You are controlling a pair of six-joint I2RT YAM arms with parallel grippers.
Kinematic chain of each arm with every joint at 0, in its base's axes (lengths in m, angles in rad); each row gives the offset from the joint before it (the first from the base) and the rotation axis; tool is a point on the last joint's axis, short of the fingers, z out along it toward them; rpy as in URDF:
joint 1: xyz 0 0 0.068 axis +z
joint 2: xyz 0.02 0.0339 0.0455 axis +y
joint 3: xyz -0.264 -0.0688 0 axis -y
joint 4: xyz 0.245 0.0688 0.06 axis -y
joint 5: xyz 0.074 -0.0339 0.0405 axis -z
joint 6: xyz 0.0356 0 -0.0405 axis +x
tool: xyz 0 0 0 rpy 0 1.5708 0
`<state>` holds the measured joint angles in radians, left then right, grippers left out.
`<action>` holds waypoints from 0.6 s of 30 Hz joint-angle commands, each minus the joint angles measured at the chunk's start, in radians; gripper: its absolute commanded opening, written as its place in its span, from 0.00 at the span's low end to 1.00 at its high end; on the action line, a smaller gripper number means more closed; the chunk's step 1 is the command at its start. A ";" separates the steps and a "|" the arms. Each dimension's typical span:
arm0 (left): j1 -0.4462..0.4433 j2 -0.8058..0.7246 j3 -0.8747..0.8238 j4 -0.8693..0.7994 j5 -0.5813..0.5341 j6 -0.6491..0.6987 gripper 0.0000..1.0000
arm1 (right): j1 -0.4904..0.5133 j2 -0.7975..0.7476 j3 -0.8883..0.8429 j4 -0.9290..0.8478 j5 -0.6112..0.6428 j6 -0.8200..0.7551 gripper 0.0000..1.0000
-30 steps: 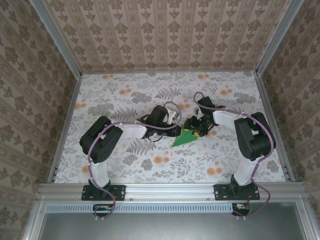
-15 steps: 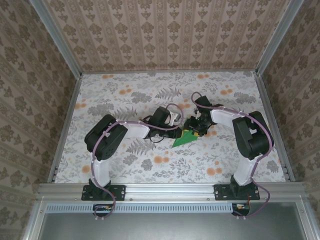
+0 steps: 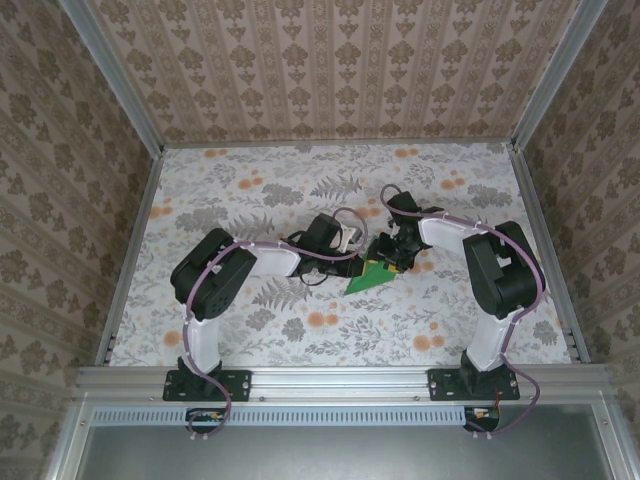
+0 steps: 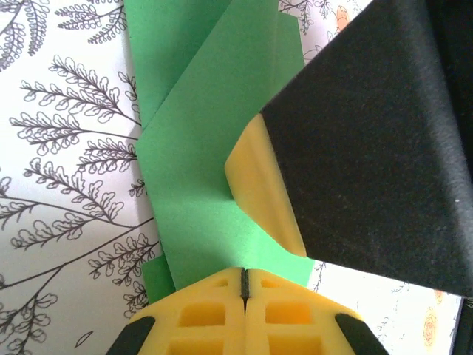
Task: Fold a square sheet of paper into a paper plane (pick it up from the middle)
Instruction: Fourth fold the wing at the center of the table.
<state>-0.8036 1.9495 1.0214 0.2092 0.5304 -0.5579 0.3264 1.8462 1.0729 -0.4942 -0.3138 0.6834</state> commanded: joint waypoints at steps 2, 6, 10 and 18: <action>-0.003 0.025 0.026 -0.030 -0.014 0.001 0.04 | 0.005 0.148 -0.078 -0.061 0.191 0.010 0.52; -0.002 0.016 0.027 -0.044 -0.031 0.004 0.04 | 0.006 0.158 -0.076 -0.062 0.196 0.018 0.53; 0.001 -0.028 0.010 -0.031 -0.027 -0.011 0.08 | 0.006 0.165 -0.076 -0.064 0.199 0.025 0.52; -0.001 -0.143 -0.073 -0.013 -0.053 -0.060 0.10 | 0.006 0.170 -0.082 -0.065 0.209 0.033 0.51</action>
<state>-0.8036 1.8572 0.9779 0.2066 0.4915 -0.5846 0.3302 1.8542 1.0813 -0.5026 -0.3016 0.7105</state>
